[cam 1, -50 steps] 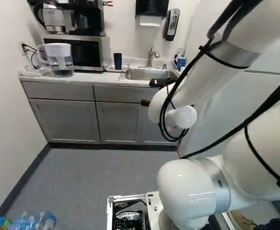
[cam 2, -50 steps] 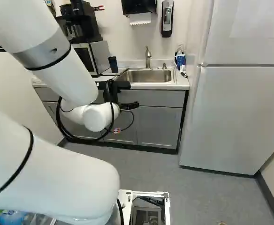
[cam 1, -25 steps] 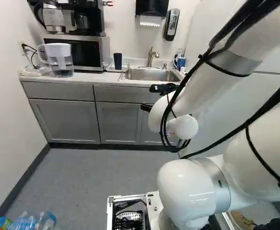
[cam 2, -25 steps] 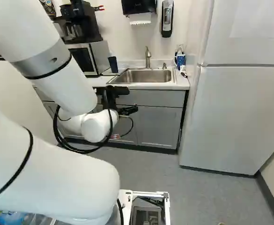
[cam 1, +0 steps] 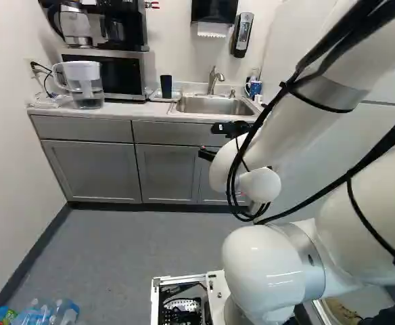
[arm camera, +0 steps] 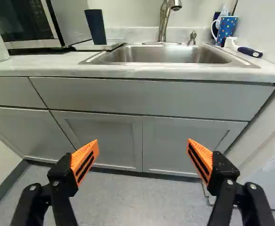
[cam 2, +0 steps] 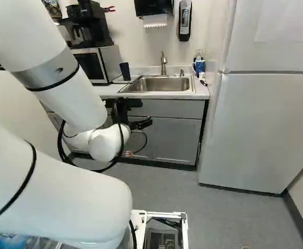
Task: Rinse the cup and place it in the tray
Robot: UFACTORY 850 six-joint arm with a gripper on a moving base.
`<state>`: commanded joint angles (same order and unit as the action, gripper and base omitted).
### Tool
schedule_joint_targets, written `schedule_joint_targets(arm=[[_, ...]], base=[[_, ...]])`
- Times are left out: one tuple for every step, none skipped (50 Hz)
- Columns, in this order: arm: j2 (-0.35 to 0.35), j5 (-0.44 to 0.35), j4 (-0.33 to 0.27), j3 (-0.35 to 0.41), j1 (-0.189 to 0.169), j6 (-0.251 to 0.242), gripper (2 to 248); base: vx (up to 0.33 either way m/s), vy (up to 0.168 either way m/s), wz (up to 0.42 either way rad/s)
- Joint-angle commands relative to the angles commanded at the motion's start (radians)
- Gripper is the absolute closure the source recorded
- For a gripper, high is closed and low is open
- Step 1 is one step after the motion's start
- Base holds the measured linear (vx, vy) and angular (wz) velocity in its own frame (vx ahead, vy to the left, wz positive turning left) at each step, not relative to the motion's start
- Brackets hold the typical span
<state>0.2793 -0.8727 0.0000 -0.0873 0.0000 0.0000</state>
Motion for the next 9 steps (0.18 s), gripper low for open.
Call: schedule_joint_targets(arm=[[0.000,0.000,0.000,0.000,0.000,0.000,3],[0.000,0.000,0.000,0.000,0.000,0.000,3],[0.000,0.000,0.000,0.000,0.000,0.000,3],[0.000,0.000,0.000,0.000,0.000,0.000,3],[0.000,0.000,0.000,0.000,0.000,0.000,3],[0.000,0.000,0.000,0.000,0.000,0.000,3],[0.000,0.000,0.000,0.000,0.000,0.000,3],[0.000,0.000,0.000,0.000,0.000,0.000,3],[0.000,0.000,0.000,0.000,0.000,0.000,3]], base=[[0.000,0.000,0.000],[0.000,0.000,0.000],[0.000,0.000,0.000],[0.000,0.000,0.000],[0.000,0.000,0.000],[0.000,0.000,0.000],[0.000,0.000,0.000],[0.000,0.000,0.000],[0.000,0.000,0.000]])
